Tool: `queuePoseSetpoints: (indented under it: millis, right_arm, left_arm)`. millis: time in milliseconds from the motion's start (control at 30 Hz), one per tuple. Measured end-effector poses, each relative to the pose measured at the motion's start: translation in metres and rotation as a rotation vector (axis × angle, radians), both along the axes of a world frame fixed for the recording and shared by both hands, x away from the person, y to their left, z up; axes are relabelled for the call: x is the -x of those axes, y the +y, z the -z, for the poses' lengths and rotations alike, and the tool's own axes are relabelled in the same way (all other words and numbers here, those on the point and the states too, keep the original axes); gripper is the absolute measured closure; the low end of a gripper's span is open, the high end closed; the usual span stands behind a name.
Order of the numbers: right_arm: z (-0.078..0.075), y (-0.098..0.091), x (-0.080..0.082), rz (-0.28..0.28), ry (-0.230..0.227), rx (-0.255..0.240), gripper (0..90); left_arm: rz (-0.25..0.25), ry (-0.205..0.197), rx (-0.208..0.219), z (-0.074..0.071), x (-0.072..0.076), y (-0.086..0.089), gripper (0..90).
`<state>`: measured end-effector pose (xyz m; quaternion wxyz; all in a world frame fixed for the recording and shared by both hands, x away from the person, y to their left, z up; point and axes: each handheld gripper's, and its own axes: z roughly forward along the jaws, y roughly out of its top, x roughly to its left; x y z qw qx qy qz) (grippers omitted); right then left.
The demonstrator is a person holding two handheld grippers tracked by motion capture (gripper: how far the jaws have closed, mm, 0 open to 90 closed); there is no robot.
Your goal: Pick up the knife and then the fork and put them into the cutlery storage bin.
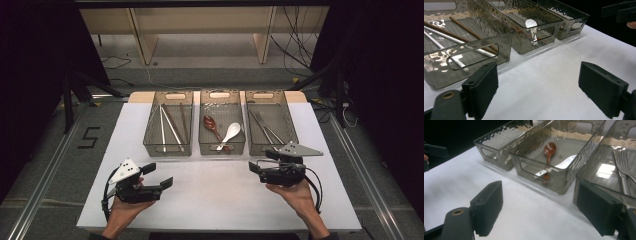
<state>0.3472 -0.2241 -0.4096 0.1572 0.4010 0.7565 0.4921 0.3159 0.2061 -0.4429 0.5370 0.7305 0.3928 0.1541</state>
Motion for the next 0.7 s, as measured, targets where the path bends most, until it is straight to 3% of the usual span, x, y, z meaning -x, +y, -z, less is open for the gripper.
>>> queuePoseSetpoints:
  millis: [233,700]
  right_arm:
    - [0.008,-0.006,0.015,0.005,-0.019,-0.027,21.5]
    - [0.021,-0.006,0.035,-0.006,-0.031,-0.011,19.5]
  left_arm:
    - [0.003,0.002,0.003,0.000,0.000,-0.001,15.7]
    - [0.015,0.011,0.004,0.001,0.000,-0.002,15.7]
